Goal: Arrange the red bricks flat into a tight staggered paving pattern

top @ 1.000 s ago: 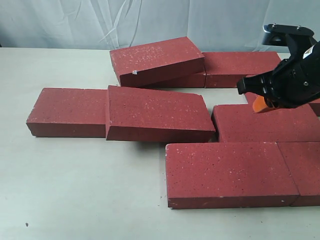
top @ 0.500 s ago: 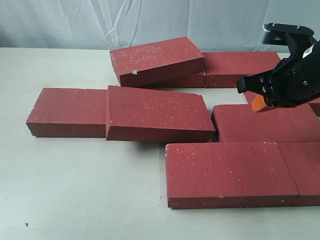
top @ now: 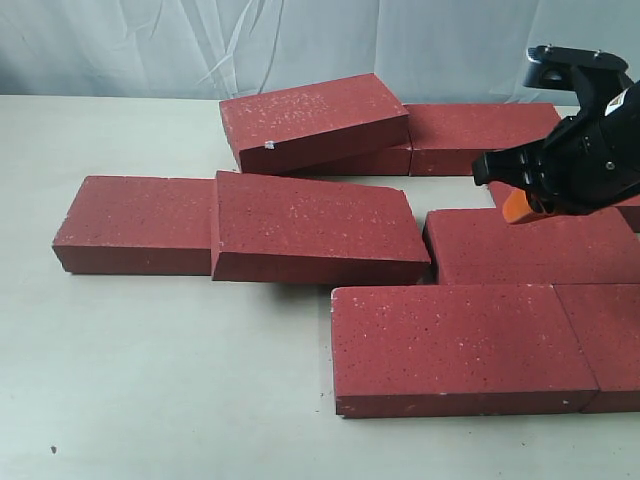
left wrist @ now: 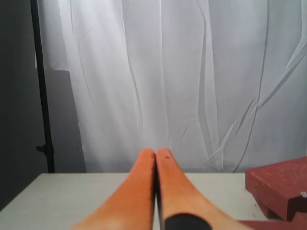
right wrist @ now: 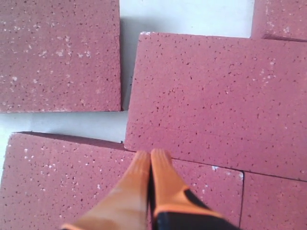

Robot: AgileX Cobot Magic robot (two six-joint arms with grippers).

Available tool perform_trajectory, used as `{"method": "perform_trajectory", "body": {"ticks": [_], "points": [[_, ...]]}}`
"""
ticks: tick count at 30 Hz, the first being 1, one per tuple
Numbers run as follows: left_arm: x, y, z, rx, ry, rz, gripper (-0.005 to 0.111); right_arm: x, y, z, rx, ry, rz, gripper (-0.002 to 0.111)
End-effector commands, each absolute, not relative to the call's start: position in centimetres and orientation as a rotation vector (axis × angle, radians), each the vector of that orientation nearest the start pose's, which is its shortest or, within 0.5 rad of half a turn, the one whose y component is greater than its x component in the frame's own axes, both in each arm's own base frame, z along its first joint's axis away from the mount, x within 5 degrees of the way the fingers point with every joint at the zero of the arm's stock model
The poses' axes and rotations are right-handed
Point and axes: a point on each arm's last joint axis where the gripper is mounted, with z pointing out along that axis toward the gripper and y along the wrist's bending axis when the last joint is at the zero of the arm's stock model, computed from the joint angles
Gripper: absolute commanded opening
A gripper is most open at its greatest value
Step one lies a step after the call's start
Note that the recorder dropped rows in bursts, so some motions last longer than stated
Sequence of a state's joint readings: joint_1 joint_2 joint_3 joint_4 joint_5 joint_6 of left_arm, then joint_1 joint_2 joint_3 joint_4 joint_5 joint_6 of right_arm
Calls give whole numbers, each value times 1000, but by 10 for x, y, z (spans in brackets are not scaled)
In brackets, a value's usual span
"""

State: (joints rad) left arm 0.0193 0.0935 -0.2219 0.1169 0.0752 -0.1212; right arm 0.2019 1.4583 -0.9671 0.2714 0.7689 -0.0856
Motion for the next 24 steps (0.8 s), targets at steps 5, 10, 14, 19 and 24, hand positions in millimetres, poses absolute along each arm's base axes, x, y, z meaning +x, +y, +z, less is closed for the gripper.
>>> {"method": "perform_trajectory", "body": {"ticks": [5, 10, 14, 19, 24], "points": [[85, 5, 294, -73, 1840, 23, 0, 272, 71, 250, -160, 2720, 348, -1], [116, 6, 299, -75, 2052, 43, 0, 272, 71, 250, -158, 2720, 351, -1], [146, 6, 297, -62, 2207, 45, 0, 272, 71, 250, -155, 2720, 356, -1], [191, 0, 287, -16, 2362, -35, 0, 271, 74, 250, -122, 2729, 408, -1], [230, -10, 271, 48, 2463, -160, 0, 268, 80, 252, -50, 2748, 531, -1]]}}
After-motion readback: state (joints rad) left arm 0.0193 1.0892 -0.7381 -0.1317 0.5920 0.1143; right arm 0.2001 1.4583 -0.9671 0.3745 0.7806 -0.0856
